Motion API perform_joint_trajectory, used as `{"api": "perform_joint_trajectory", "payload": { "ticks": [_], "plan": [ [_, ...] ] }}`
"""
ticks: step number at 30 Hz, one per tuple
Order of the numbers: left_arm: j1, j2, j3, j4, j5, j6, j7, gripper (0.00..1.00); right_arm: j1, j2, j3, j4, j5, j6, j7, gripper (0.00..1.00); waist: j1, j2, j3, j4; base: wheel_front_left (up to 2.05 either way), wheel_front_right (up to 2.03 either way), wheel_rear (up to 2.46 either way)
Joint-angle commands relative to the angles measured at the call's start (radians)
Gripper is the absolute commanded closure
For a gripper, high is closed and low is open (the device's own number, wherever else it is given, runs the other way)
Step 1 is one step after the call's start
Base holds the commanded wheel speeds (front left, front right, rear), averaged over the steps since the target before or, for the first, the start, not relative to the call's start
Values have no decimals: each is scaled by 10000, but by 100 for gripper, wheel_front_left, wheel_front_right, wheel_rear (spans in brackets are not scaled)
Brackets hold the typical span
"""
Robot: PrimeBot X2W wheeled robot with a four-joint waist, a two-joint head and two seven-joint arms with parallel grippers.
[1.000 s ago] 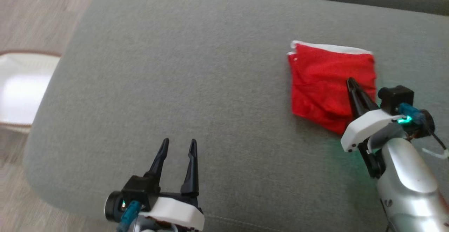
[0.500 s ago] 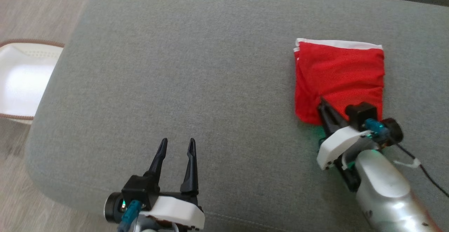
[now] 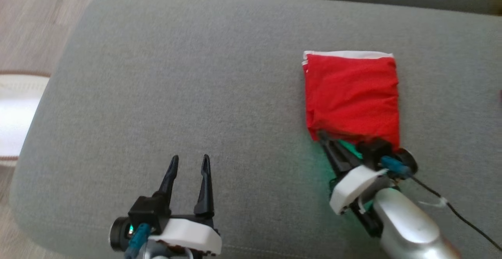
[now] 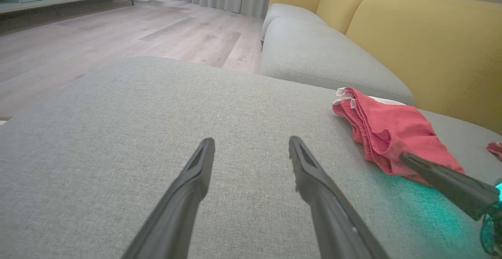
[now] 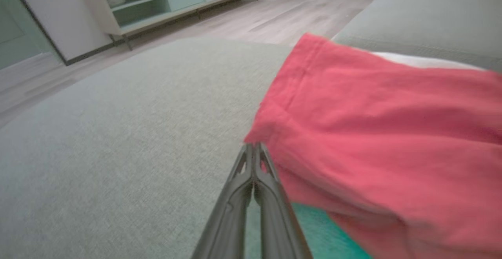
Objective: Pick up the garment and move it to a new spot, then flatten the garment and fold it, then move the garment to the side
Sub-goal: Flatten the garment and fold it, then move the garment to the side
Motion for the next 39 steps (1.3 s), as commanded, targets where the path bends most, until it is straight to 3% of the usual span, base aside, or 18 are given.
{"api": "perform_joint_trajectory", "payload": {
  "ticks": [1,6,9,10,11,16,21,33,36,39],
  "plan": [
    [-90,-24,386,-226,78,-56,-122,0,206,-80,-115,-419,100,67,-176,100,0,0,-293,-219,0,0,0],
    [376,-24,864,-23,186,-253,-122,0,1687,-438,-2012,-1935,-13,67,-191,100,0,0,-992,-656,0,0,0],
    [638,-24,1103,125,301,-459,-122,0,2636,-529,-2934,-2760,-269,67,-192,54,0,0,-1286,-841,0,0,0],
    [722,-23,1174,203,338,-548,-122,0,2937,-529,-3244,-3009,-359,67,-192,18,0,0,-1378,-897,0,0,0],
    [800,-23,1255,268,368,-625,-122,0,3229,-498,-3542,-3244,-416,67,-193,0,0,0,-1467,-944,0,0,0],
    [1069,-23,1554,530,412,-1039,-122,0,4438,-121,-4961,-4131,-746,67,-193,0,0,0,-1709,-1137,0,0,0],
    [1064,-23,1718,581,452,-1238,-122,0,5051,337,-5740,-4517,-1128,67,-194,0,0,0,-1716,-1318,0,0,0],
    [959,-24,1722,618,525,-1318,-122,0,5143,734,-5806,-4563,-1279,67,-126,0,0,0,-1636,-1449,0,0,0],
    [925,-24,1683,596,476,-1256,-122,0,4791,752,-5499,-4732,-655,67,341,0,0,0,-1485,-1376,0,0,0],
    [808,-24,1563,554,480,-1242,-122,0,3914,469,-5251,-5149,342,67,1488,0,0,0,-1115,-1285,0,0,0]
  ]
}}
